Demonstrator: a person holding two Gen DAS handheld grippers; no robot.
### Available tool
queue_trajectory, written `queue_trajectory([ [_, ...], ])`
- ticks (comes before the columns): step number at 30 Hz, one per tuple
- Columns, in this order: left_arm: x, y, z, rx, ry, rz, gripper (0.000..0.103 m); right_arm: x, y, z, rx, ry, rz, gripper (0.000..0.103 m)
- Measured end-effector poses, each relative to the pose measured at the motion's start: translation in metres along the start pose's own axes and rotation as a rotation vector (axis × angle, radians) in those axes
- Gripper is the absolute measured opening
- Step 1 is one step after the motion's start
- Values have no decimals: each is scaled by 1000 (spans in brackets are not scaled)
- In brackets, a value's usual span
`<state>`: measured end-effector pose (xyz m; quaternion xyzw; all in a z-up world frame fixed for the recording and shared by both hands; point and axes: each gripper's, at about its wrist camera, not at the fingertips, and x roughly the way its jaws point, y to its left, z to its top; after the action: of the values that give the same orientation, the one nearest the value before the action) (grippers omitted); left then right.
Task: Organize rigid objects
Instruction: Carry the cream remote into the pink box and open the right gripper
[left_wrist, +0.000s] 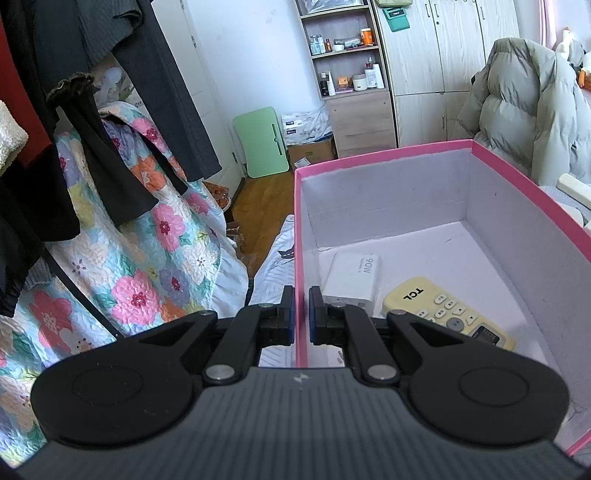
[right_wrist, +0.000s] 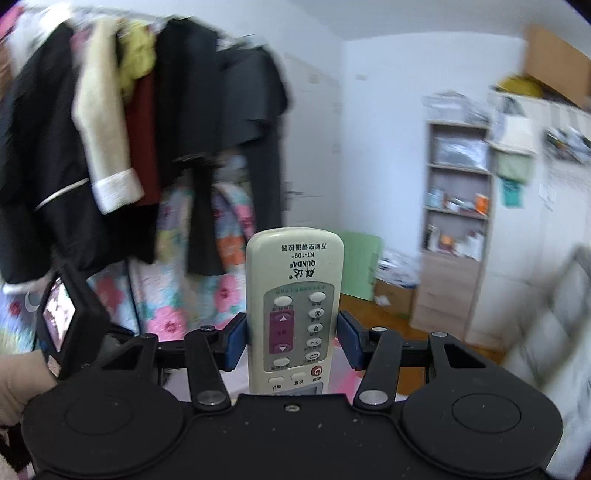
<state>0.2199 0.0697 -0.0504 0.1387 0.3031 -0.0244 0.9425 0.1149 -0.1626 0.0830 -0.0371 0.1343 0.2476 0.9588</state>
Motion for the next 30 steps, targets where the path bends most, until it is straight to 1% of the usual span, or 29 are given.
queue_trajectory([
  [2, 0, 2, -1, -3, 0, -2, 6, 19, 4, -1, -3, 23, 96, 57],
  [4, 0, 2, -1, -2, 1, -4, 6, 38, 0, -6, 17, 59, 153, 57],
  [6, 0, 2, -1, -3, -1, -10, 6, 58, 1, -13, -10, 100, 157, 57],
  [8, 1, 3, -1, -8, -2, -16, 6, 74, 7, -18, -81, 144, 136, 57],
  [12, 1, 5, -2, -12, -1, -22, 6, 102, 19, -29, -308, 245, 76, 57],
  [14, 1, 5, -2, -6, -1, -25, 6, 119, 25, -31, -416, 316, 70, 57],
  [16, 1, 6, -2, -8, -2, -32, 6, 135, 30, -29, -460, 382, 94, 57],
  [17, 1, 7, -3, -9, -3, -34, 6, 142, 32, -31, -489, 398, 109, 57],
  [19, 1, 6, -3, -7, -6, -36, 6, 149, 41, -34, -588, 370, 150, 57],
  [22, 1, 7, -4, -8, -10, -38, 6, 165, 53, -38, -645, 419, 194, 55],
  [23, 1, 7, -4, -9, -10, -39, 6, 167, 57, -39, -674, 413, 213, 55],
  [26, 1, 7, -5, -11, -11, -40, 6, 176, 64, -37, -692, 435, 246, 55],
  [28, 1, 8, -5, -15, -11, -43, 6, 181, 66, -36, -662, 453, 267, 54],
  [29, 1, 7, -5, -16, -11, -45, 6, 182, 64, -34, -639, 451, 283, 51],
  [30, 1, 7, -5, -19, -12, -48, 6, 180, 61, -33, -603, 445, 303, 52],
])
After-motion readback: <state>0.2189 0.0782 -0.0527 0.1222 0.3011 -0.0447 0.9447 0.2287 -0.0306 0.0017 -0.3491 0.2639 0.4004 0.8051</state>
